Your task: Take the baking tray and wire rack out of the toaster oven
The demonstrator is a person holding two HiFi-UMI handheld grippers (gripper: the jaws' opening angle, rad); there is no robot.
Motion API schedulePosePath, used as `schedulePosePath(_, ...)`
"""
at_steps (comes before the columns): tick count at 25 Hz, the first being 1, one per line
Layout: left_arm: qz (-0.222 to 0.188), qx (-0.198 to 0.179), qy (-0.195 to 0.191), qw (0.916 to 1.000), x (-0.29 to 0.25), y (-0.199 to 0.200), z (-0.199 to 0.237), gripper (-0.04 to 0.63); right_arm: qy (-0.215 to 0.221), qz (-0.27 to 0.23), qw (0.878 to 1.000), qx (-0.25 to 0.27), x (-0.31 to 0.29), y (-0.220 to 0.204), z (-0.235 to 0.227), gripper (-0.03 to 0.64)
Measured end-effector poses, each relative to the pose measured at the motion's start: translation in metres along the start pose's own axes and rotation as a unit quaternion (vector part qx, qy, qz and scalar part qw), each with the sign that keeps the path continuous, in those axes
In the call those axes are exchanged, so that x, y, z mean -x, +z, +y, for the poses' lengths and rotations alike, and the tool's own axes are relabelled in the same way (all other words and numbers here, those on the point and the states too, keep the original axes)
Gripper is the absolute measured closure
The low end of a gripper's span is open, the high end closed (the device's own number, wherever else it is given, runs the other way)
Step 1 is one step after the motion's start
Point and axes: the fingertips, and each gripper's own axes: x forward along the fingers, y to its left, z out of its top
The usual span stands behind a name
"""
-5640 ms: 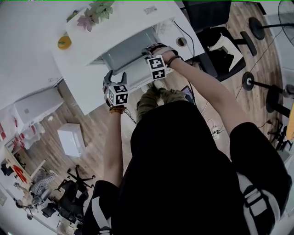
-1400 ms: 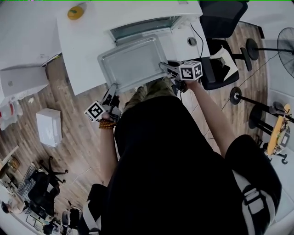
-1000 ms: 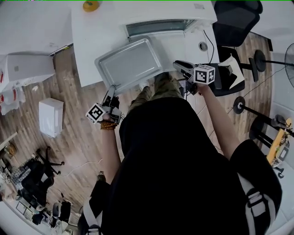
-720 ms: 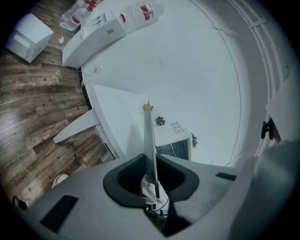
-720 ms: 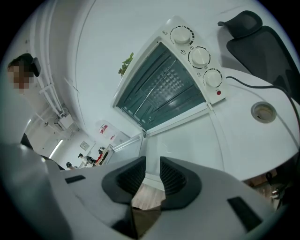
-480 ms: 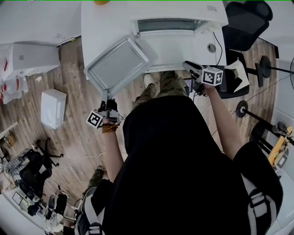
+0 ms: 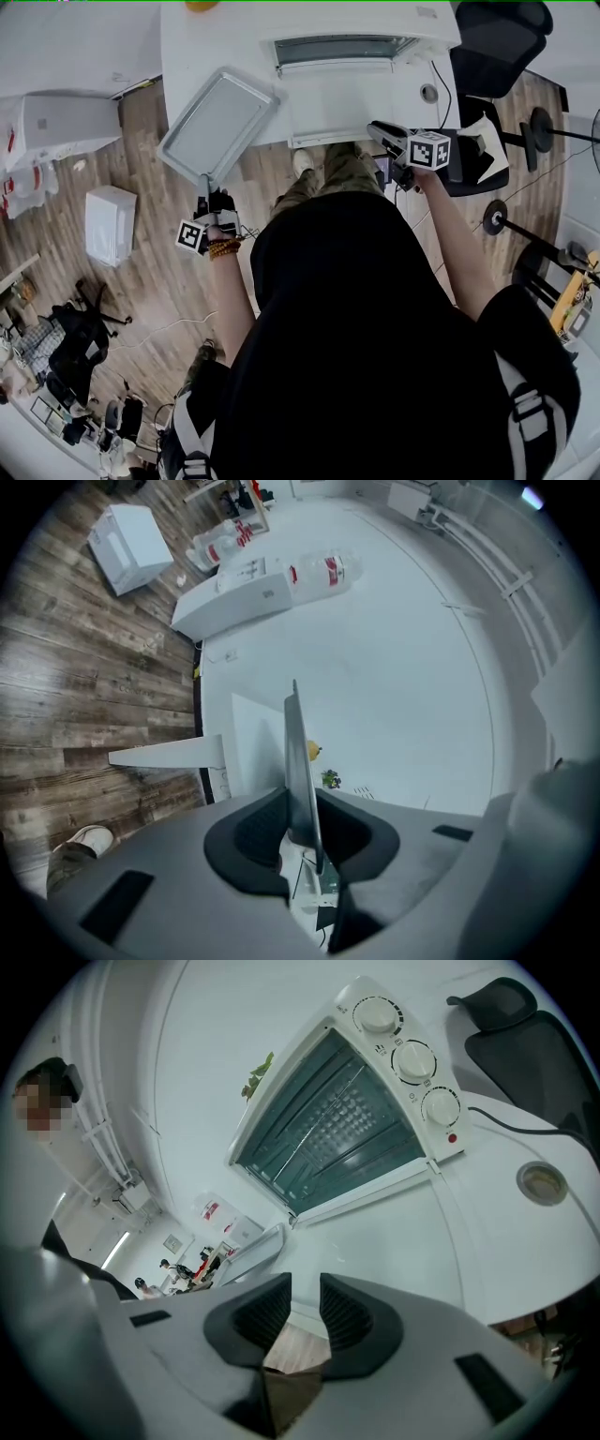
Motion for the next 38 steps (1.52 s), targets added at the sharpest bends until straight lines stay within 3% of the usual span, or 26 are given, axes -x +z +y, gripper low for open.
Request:
schedulePosePath(6, -0.020, -0.014, 0.029, 0.9993, -0.029, 0.004, 0.001, 0.514, 0.001, 0.007, 1.000, 0.005, 0.005, -0.004, 0.000, 0.529)
schedulePosePath(9, -0.008, -0.079, 0.081, 0.9935, -0.040, 0.005, 0.003, 0.524, 0.007, 0.003, 1.000, 0.000, 0.005, -0.002, 0.001, 0.530)
schedulePosePath(11, 0.037, -0.153, 0.126, 0.9794, -0.049, -0.002, 0.004, 0.522, 0.009, 0.005, 1.000, 0.000, 0.004, -0.003, 0.002, 0.530)
schedulePosePath(13, 0.104, -0.237, 0.171, 0.9506, -0.055, -0.016, 0.007, 0.417, 0.013, 0.011, 1.000, 0.004, 0.003, -0.005, 0.003, 0.530)
schedulePosePath(16, 0.179, -0.339, 0.235, 0.8933, -0.054, -0.029, 0.018, 0.344, 0.017, 0.021, 1.000, 0.008, 0.000, -0.009, 0.006, 0.530)
schedulePosePath(21, 0.215, -0.474, 0.327, 0.7884, -0.038, -0.019, 0.036, 0.305, 0.021, 0.028, 0.999, 0.018, -0.004, -0.011, 0.007, 0.531)
schedulePosePath(22, 0.214, -0.492, 0.334, 0.7753, -0.037, -0.016, 0.034, 0.305, 0.022, 0.029, 0.999, 0.022, -0.006, -0.010, 0.008, 0.530)
schedulePosePath(23, 0.208, -0.497, 0.334, 0.7730, -0.035, -0.013, 0.030, 0.305, 0.022, 0.029, 0.999, 0.028, -0.007, -0.008, 0.008, 0.530)
schedulePosePath(26, 0.192, -0.490, 0.322, 0.7874, -0.034, -0.010, 0.017, 0.305, 0.020, 0.025, 0.998, 0.048, -0.007, 0.000, 0.010, 0.529)
schedulePosePath(33, 0.201, -0.547, 0.271, 0.7664, -0.058, -0.022, -0.022, 0.305, 0.025, 0.000, 0.997, 0.074, -0.011, 0.033, 0.010, 0.529)
schedulePosePath(35, 0.206, -0.562, 0.239, 0.7647, -0.074, -0.034, -0.038, 0.305, 0.027, -0.007, 0.997, 0.078, -0.013, 0.041, 0.009, 0.529)
schedulePosePath(38, 0.216, -0.574, 0.183, 0.7686, -0.103, -0.061, -0.063, 0.305, 0.028, -0.018, 0.996, 0.082, -0.015, 0.053, 0.009, 0.529)
